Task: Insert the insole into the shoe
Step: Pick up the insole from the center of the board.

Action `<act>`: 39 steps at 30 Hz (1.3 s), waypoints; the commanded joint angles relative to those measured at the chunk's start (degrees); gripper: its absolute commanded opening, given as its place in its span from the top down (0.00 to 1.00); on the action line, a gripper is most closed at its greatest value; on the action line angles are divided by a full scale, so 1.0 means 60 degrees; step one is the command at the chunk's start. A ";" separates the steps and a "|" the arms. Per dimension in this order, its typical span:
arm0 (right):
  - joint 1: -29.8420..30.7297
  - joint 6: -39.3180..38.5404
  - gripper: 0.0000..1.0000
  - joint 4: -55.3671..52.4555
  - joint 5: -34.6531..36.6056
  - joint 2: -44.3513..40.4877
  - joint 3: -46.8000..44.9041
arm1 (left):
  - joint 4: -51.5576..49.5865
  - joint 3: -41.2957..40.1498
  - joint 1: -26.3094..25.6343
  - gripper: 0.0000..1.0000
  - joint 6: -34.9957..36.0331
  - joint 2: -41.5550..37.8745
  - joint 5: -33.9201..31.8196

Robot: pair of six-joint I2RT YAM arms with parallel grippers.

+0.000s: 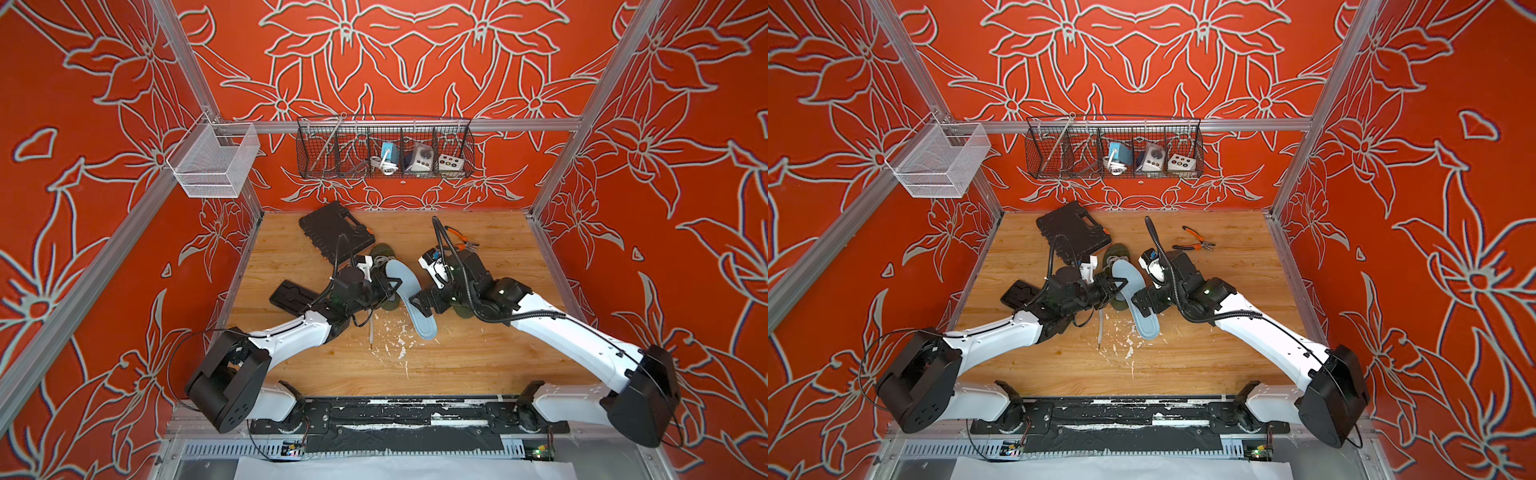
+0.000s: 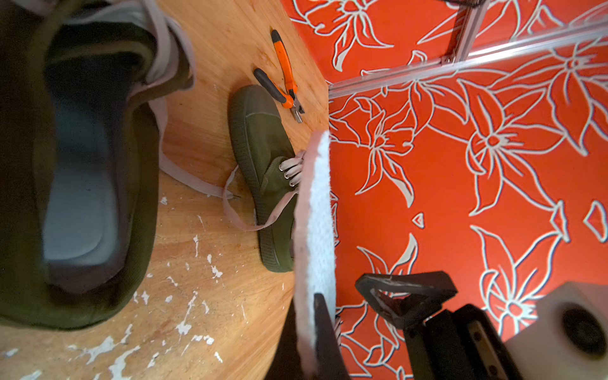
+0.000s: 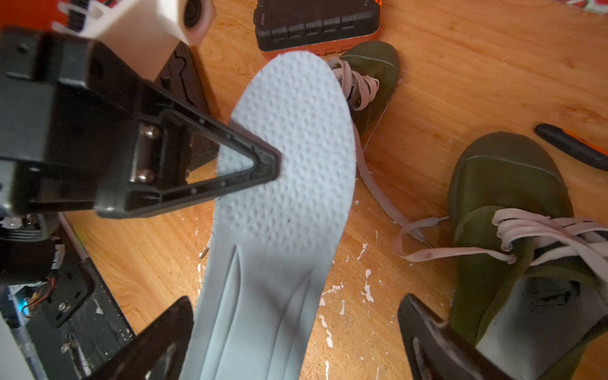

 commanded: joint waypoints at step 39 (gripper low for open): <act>0.0974 0.0189 0.52 -0.0282 0.1632 0.1886 0.1173 | 0.0899 -0.0681 0.0038 0.55 -0.1342 -0.0543 -0.0627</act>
